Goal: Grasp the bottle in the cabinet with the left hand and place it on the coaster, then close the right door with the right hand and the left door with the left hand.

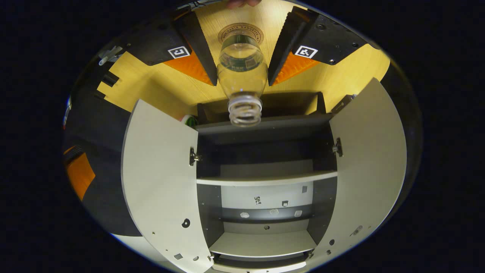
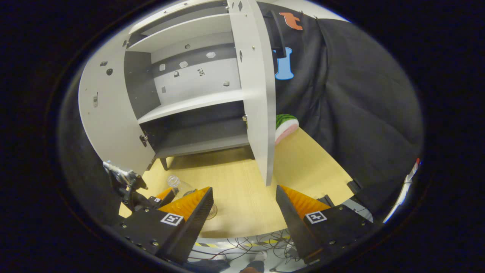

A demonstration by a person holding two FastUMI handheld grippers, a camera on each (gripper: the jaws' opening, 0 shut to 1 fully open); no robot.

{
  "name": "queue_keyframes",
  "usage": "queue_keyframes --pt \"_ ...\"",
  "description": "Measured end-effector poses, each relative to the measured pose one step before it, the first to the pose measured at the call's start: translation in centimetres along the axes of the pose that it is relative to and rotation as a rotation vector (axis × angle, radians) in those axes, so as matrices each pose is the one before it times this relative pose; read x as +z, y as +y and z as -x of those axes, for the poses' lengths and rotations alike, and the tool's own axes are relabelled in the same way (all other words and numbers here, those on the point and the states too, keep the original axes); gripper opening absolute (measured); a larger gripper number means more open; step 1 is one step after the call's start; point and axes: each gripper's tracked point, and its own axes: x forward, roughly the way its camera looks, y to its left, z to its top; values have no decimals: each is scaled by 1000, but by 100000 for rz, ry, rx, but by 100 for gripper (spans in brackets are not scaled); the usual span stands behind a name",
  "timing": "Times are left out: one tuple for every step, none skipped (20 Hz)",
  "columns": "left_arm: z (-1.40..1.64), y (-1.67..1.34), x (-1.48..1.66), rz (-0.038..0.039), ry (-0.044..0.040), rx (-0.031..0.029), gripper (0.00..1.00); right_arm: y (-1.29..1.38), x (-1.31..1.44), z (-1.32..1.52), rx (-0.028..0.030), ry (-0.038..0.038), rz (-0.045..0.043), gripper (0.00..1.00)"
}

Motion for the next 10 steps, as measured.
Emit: queue_keyframes --pt "93 -26 990 -560 -1621 72 85 -107 512 123 447 -1212 -693 100" --pt "213 -58 939 -583 -1213 -35 85 -55 595 80 428 -1384 -599 100" --pt "196 -83 1131 -359 -1693 -109 85 -257 759 29 149 -1510 -461 99" --pt "191 26 1220 -432 -1669 265 85 -303 782 109 394 -1700 -219 98" --pt "184 49 1502 -482 -2178 107 85 -398 1113 171 120 -2409 33 100" --pt "240 -42 1381 -395 -2009 123 85 -535 1263 80 -176 -2602 78 100" --pt "274 171 1776 -567 -2615 563 85 -752 1465 112 -43 -2839 -193 100" --pt "299 175 1660 -80 -2674 256 84 -733 1625 59 -185 -3337 -480 100" --pt "279 246 1844 -548 -2461 721 84 -774 1952 -79 234 -3920 -808 98" --pt "374 632 1399 -546 -1625 2031 84 -480 1504 -107 590 -2268 -411 98"
